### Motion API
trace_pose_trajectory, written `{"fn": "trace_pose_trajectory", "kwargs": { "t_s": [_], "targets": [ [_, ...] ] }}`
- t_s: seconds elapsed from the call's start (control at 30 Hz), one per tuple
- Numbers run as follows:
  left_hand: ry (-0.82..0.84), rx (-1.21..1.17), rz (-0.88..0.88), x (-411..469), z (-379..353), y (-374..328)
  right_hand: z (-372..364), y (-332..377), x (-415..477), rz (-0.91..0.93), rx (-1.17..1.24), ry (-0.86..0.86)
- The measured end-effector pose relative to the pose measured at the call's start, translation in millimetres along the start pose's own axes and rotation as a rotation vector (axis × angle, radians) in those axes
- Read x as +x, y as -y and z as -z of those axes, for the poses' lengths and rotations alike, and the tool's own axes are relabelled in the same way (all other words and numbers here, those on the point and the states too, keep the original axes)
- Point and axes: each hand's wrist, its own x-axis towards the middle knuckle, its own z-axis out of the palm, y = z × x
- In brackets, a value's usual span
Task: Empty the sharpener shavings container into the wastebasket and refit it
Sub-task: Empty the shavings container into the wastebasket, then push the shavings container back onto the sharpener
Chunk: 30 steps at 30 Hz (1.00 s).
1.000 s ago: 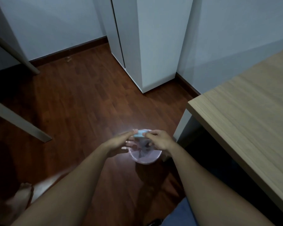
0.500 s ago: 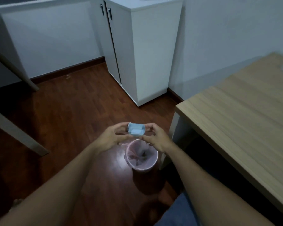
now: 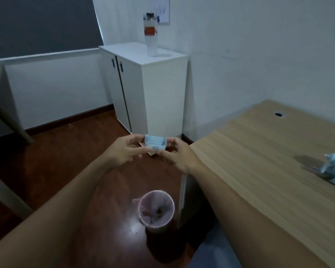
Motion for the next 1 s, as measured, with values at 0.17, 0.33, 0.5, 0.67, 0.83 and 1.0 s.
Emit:
{"fn": "trace_pose_trajectory", "kwargs": {
  "t_s": [0.17,0.33,0.5,0.67,0.83,1.0],
  "targets": [
    [0.016,-0.050,-0.112,20,-35,-52,62,30,-21,0.018,-0.011,-0.047],
    [0.100,-0.077,-0.179,45,-90,-95,141,46,-50,0.057,-0.177,-0.119],
    [0.187,-0.177,-0.206,65,-163,-128,220,50,-89,0.049,-0.311,-0.203],
    [0.357,-0.207,-0.183,74,-239,-146,299,55,-138,-0.014,-0.464,-0.358],
    [0.502,-0.186,-0.174,70,-309,-155,364,32,-183,-0.091,-0.548,-0.545],
    [0.576,-0.150,-0.189,72,-352,-158,394,-10,-210,-0.176,-0.526,-0.566]
  ]
}}
